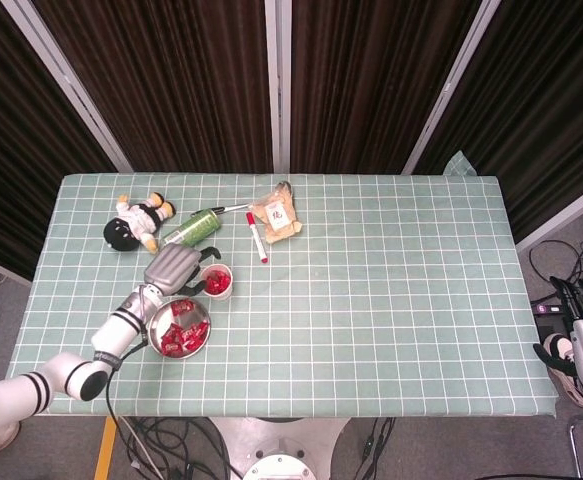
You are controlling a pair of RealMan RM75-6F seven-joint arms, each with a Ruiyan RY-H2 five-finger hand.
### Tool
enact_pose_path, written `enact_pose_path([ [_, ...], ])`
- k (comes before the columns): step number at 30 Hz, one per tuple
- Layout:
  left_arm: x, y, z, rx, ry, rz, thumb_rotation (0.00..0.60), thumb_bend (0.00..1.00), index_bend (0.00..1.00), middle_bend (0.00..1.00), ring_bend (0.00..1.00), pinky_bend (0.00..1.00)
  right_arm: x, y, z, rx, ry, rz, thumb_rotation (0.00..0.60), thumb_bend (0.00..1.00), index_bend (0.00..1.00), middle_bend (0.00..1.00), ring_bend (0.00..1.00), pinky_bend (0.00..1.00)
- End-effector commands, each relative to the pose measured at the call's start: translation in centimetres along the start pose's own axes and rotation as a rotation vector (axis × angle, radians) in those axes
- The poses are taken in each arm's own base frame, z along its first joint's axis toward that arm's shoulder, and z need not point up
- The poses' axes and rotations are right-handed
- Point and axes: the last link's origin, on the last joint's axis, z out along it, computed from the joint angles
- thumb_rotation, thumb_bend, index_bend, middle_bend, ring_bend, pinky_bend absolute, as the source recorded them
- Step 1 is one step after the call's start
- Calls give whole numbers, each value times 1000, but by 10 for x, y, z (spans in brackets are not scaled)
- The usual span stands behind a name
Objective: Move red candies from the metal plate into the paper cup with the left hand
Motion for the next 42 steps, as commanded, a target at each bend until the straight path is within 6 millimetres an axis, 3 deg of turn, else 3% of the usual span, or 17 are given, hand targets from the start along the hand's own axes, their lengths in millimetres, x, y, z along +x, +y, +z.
enact_pose_path([
  [1, 1, -11, -18, 24, 37, -18, 600, 369, 322, 1000, 968, 1000, 0, 0, 0, 1, 1, 1, 600, 94, 0, 115, 31, 169],
  [6, -3, -34, -61, 85, 90, -77, 600, 367, 348, 1000, 967, 1000, 0, -1, 0, 6, 2, 4, 600, 94, 0, 115, 31, 169],
  [10, -15, -48, -95, 107, 75, -40, 600, 363, 438, 1000, 967, 1000, 0, -2, 0, 13, 2, 5, 600, 94, 0, 115, 31, 169],
  [16, -37, -38, -117, 74, -3, -7, 600, 329, 476, 1000, 966, 1000, -1, -5, 0, 25, 3, 6, 600, 94, 0, 115, 31, 169],
  [30, -69, -5, -96, -49, -96, 30, 600, 261, 481, 1000, 966, 1000, 0, -6, -2, 23, 2, 4, 600, 94, 0, 115, 31, 169],
  [42, -69, 12, -75, -106, -161, 66, 600, 309, 486, 1000, 964, 1000, 0, -5, -3, 15, 3, 4, 600, 94, 0, 115, 31, 169],
])
